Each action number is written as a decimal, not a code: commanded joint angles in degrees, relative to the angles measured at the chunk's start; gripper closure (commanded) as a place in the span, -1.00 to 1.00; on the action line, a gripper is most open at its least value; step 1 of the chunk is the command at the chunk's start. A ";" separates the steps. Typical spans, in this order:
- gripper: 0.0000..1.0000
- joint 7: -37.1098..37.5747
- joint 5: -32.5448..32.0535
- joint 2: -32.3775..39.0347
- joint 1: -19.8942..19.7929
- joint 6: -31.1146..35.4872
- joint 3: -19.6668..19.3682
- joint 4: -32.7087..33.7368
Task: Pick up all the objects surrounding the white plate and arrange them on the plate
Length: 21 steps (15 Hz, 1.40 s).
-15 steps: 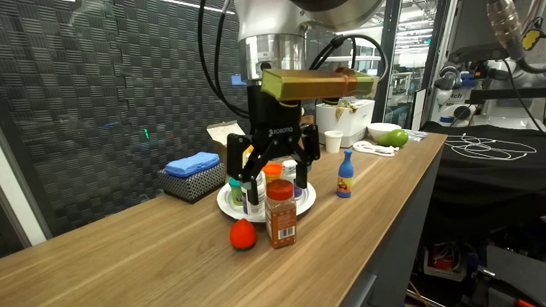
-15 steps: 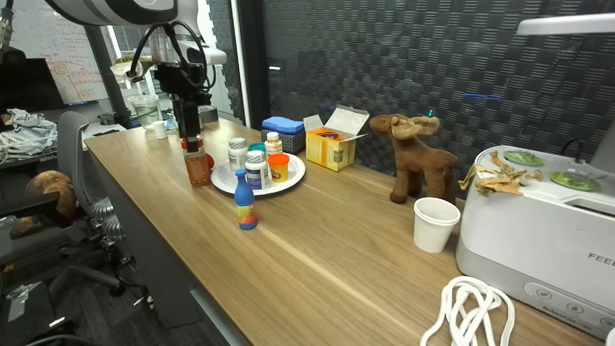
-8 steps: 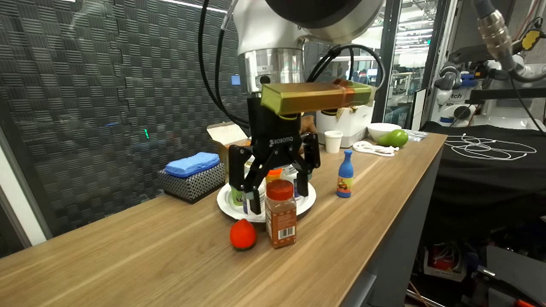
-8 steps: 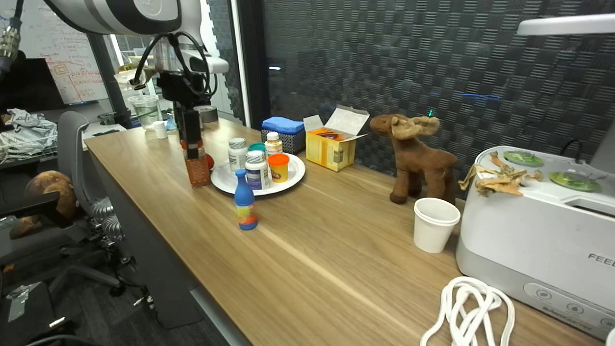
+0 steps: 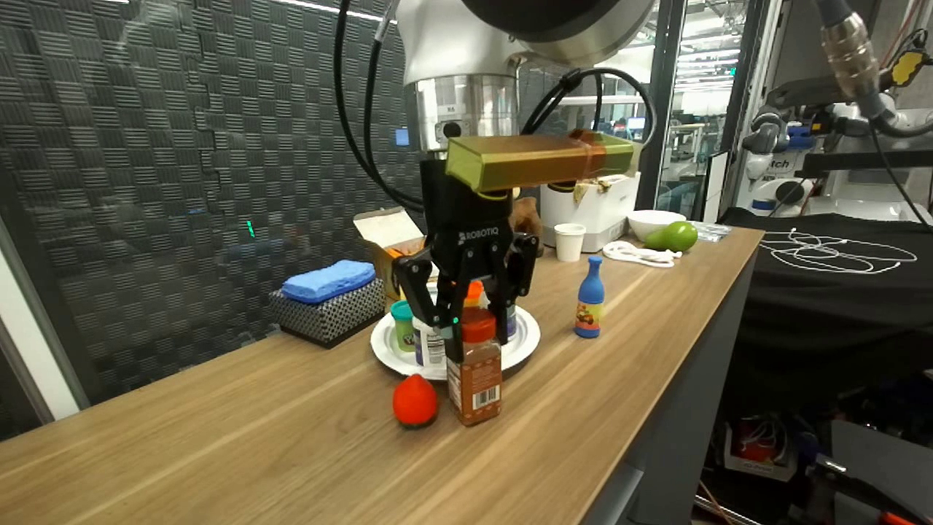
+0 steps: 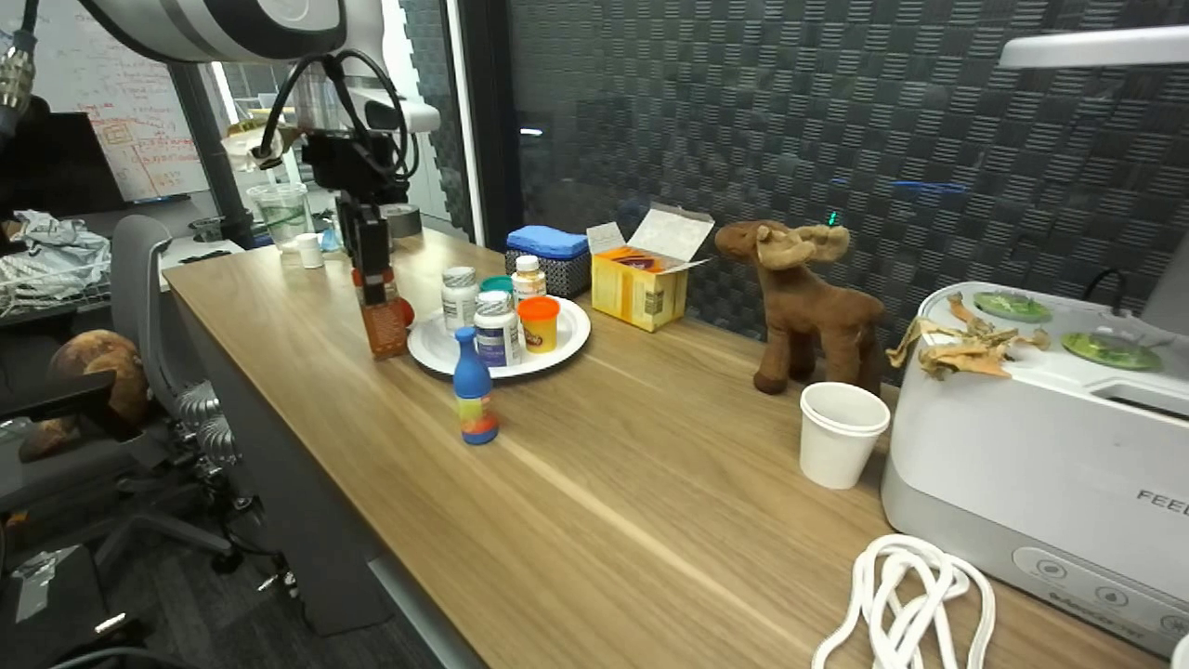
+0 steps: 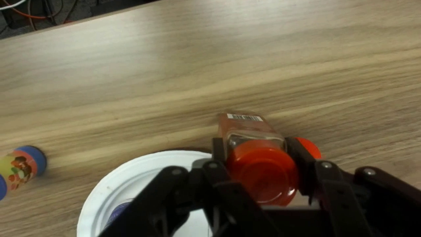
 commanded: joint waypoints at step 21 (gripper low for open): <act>0.51 -2.62 -2.82 -2.95 -3.31 4.14 -2.40 1.32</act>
